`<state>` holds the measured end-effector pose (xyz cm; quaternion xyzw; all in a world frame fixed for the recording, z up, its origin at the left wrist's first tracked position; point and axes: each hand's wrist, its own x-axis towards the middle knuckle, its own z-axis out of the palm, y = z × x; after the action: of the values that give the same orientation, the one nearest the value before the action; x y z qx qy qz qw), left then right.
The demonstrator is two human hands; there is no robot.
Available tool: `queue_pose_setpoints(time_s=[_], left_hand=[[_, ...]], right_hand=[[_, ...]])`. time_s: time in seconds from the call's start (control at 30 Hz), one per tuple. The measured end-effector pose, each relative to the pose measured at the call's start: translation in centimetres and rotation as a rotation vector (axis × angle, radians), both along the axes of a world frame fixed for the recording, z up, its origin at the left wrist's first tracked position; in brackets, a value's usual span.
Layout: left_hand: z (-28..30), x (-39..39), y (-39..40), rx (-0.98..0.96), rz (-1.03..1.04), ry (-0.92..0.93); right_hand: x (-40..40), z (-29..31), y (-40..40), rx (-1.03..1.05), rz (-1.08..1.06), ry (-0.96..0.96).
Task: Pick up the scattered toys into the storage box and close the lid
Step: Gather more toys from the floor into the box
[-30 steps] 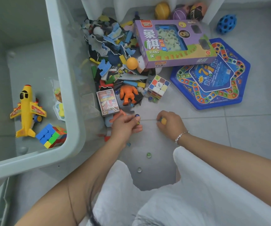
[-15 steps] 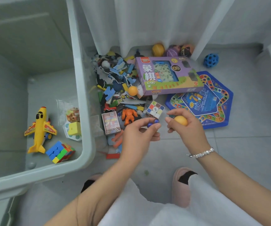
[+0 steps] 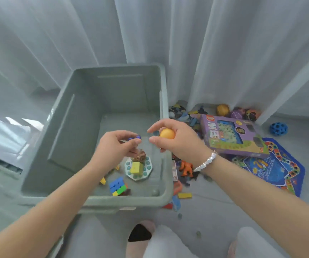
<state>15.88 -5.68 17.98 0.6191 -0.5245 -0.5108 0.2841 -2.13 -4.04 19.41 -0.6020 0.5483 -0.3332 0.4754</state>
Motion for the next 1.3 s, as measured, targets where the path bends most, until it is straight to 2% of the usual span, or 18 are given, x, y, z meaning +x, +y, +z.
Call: queue_pose_setpoints(time_s=[0.13,0.27,0.3,0.4,0.47,0.53,0.63,0.7,0.93,1.13,1.3], left_hand=[[-6.5,5.2,-3.4,0.154,-0.18,-0.221],[-12.3,8.1,-5.9,0.348,-0.382,-0.476],[-13.3,8.4,-6.3,0.386,-0.398,-0.505],[-15.9,8.8,-7.2,0.43,-0.388,-0.481],[-16.9,9.0,-7.3,0.441,-0.393,-0.468],[-17.5,9.5,-7.5,0.456,-0.36,-0.456],[-18.0,9.9,-7.6,0.48,-0.304,-0.466],[-17.9,10.0,-7.5,0.475,-0.293,-0.46],[-16.0,10.1,-7.5,0.349,-0.296,-0.503],[-11.8,9.5,-6.4,0.172,-0.336,-0.591],[-6.5,7.4,-4.4,0.006,-0.291,-0.558]], right_hand=[[6.9,-3.7,-3.7,0.089,0.162,0.359],[12.0,-10.0,-6.7,0.392,0.289,0.691],[13.0,-11.5,-7.2,0.451,0.307,0.759],[15.1,-15.7,-7.5,0.428,0.413,0.926],[15.5,-17.4,-7.1,0.428,0.429,0.899],[15.3,-18.3,-7.4,0.52,0.384,0.806],[14.3,-19.0,-8.1,0.553,0.252,0.735],[13.9,-19.5,-8.4,0.591,0.187,0.611],[13.4,-19.2,-8.8,0.572,-0.014,0.389],[13.1,-16.1,-8.1,0.541,-0.115,0.279],[10.5,-8.0,-6.3,0.35,-0.072,0.137]])
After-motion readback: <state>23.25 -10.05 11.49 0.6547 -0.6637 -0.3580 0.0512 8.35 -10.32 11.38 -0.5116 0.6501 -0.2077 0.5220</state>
